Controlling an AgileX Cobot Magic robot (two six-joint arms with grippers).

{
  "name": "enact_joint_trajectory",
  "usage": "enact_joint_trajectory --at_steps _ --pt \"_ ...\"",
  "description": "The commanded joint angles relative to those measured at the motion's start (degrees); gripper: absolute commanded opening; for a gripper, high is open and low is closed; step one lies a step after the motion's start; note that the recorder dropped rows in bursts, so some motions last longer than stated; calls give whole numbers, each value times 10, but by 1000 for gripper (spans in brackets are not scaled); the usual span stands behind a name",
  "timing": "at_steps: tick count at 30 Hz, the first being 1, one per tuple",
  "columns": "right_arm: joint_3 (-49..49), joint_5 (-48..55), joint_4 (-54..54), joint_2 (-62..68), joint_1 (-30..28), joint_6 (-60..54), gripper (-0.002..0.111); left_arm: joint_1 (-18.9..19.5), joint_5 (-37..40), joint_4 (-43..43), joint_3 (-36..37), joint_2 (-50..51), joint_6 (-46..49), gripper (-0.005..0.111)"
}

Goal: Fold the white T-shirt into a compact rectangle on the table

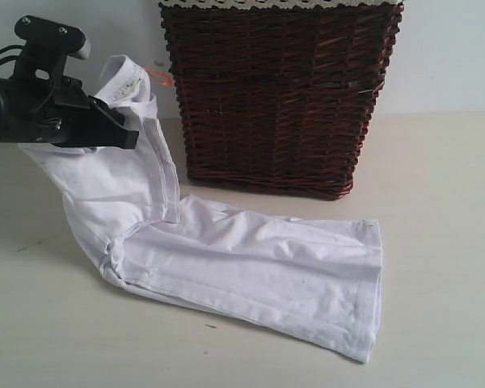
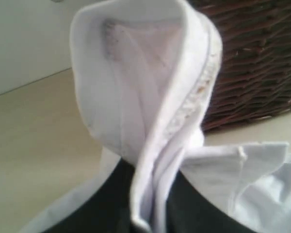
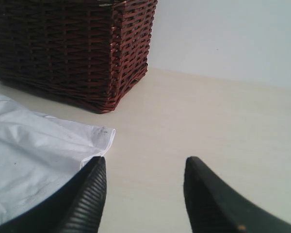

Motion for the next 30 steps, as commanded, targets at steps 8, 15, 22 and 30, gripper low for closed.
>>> enact_joint_trajectory --at_steps 8,15,22,30 --pt "3 -7 2 -4 -3 -2 49 -112 -4 -7 -5 -1 2 0" --pt "3 -7 2 -4 -3 -2 49 -216 -1 -7 -5 31 2 0" --pt "3 -7 2 -4 -3 -2 49 -285 3 -7 -29 118 0 0" --pt "3 -7 2 -4 -3 -2 49 -342 10 -18 -96 144 -31 0"
